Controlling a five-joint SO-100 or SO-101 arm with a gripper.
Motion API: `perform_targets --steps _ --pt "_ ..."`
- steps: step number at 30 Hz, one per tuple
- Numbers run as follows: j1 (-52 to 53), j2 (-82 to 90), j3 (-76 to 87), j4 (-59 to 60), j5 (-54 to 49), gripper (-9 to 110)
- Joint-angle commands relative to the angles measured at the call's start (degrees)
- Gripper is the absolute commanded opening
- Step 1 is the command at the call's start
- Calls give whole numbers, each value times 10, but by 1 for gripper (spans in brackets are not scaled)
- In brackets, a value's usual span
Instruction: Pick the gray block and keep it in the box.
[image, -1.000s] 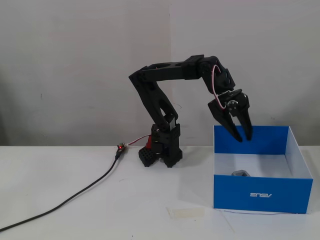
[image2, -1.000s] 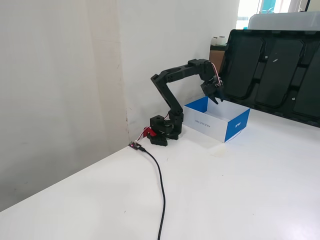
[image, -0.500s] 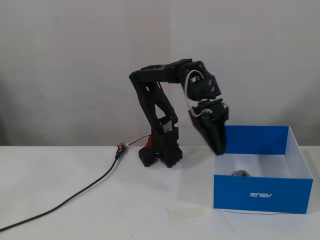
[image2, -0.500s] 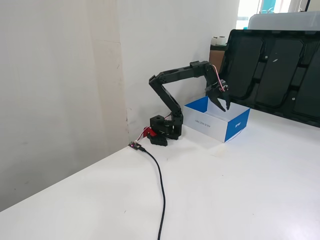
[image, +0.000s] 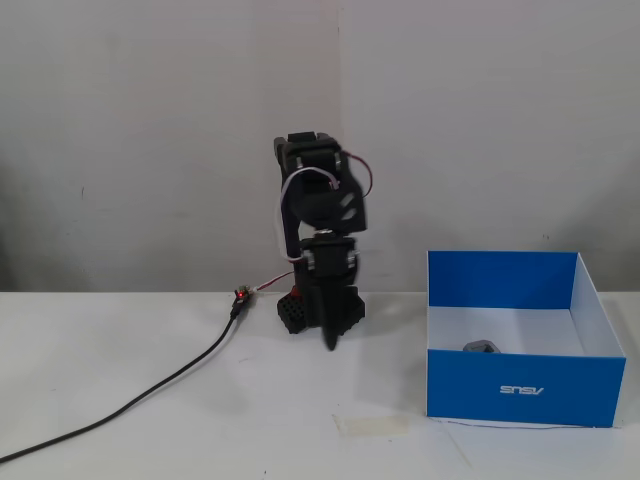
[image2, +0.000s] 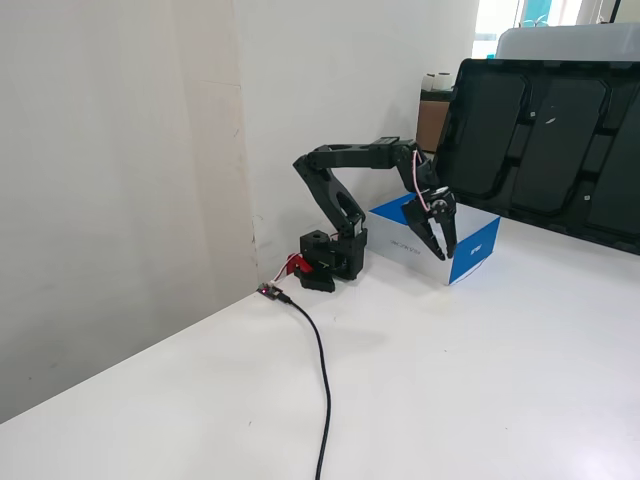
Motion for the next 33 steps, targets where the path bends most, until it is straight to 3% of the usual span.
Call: perform_targets --steps 1,21,33 --pt "51 52 29 -35 -5 0" --pt "149 190 256 -185 -21 0" --pt "158 352 371 -181 -22 0"
